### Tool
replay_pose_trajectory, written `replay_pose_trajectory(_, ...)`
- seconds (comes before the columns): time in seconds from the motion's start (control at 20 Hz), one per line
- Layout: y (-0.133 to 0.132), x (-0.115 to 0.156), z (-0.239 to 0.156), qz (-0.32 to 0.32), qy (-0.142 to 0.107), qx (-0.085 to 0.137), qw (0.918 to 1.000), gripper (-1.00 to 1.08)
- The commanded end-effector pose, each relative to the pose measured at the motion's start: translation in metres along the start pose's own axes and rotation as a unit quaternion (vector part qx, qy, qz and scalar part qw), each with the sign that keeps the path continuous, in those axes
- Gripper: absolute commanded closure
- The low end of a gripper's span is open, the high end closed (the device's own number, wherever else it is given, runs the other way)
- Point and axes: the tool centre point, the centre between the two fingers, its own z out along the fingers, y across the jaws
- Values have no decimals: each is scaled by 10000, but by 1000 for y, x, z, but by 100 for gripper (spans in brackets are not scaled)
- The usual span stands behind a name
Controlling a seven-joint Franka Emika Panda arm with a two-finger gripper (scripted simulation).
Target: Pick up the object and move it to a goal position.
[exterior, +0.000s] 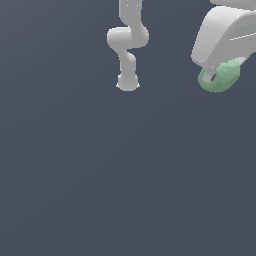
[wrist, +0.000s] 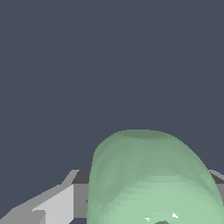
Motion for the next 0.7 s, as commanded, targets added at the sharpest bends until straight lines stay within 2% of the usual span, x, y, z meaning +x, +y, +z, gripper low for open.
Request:
replay_pose_trajectory(0.0,-3,2,-10,3,-5,1,10000,108)
replay_pose_trajectory(0.65,-9,6,-27,3,-5,1,10000,108)
